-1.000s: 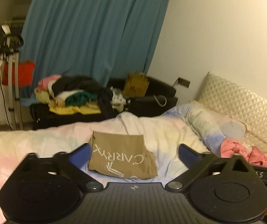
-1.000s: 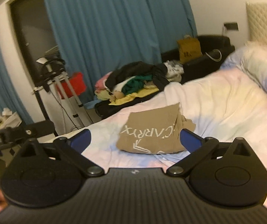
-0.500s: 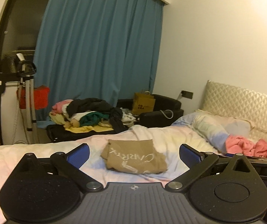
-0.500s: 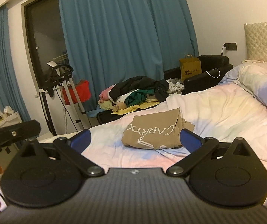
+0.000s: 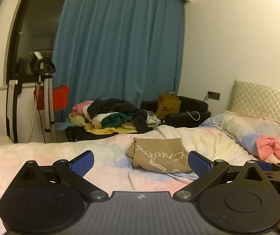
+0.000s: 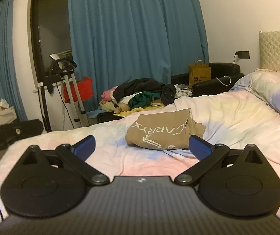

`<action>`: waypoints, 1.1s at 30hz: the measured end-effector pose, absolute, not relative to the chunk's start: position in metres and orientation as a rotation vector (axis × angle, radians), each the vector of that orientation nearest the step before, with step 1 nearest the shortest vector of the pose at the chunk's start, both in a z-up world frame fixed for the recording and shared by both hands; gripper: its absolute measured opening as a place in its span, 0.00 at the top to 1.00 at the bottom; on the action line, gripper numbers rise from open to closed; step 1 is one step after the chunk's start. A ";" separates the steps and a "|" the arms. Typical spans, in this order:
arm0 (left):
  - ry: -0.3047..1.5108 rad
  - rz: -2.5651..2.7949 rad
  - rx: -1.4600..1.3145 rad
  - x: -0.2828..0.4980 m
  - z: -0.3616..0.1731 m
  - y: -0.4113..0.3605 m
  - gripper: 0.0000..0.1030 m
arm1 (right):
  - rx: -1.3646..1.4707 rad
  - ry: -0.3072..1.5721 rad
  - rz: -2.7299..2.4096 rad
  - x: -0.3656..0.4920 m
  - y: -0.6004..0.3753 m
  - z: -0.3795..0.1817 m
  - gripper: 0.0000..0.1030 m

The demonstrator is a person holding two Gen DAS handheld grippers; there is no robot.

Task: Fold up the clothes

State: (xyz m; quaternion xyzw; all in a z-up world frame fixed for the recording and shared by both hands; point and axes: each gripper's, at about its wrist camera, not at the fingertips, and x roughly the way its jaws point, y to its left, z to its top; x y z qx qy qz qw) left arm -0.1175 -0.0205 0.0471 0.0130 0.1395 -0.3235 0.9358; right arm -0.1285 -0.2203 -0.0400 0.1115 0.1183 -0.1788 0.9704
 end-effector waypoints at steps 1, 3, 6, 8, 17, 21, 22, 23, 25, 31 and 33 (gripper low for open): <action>0.287 -0.656 0.024 -0.116 0.044 -0.020 0.00 | 0.221 0.241 -0.365 -0.127 -0.220 -0.043 0.00; 0.294 -0.649 0.016 -0.112 0.039 -0.018 0.00 | 0.210 0.245 -0.374 -0.125 -0.218 -0.048 0.00; 0.308 -0.641 0.012 -0.109 0.030 -0.015 0.00 | 0.197 0.252 -0.383 -0.122 -0.216 -0.053 0.00; 0.315 -0.636 0.018 -0.107 0.025 -0.014 0.00 | 0.195 0.262 -0.384 -0.120 -0.216 -0.055 0.00; 0.328 -0.639 0.033 -0.112 0.017 -0.015 0.00 | 0.175 0.269 -0.390 -0.122 -0.210 -0.057 0.00; 0.334 -0.637 0.032 -0.113 0.016 -0.017 0.00 | 0.181 0.267 -0.392 -0.124 -0.210 -0.057 0.00; 0.334 -0.636 0.033 -0.114 0.016 -0.017 0.00 | 0.183 0.267 -0.392 -0.124 -0.210 -0.057 0.00; 0.333 -0.635 0.035 -0.115 0.017 -0.017 0.00 | 0.184 0.266 -0.393 -0.124 -0.211 -0.056 0.00; 0.332 -0.633 0.036 -0.115 0.017 -0.016 0.00 | 0.188 0.266 -0.393 -0.125 -0.212 -0.056 0.00; 0.340 -0.626 0.032 -0.117 0.017 -0.016 0.00 | 0.200 0.269 -0.396 -0.126 -0.215 -0.056 0.00; 0.340 -0.625 0.035 -0.117 0.017 -0.016 0.00 | 0.201 0.268 -0.396 -0.126 -0.215 -0.056 0.00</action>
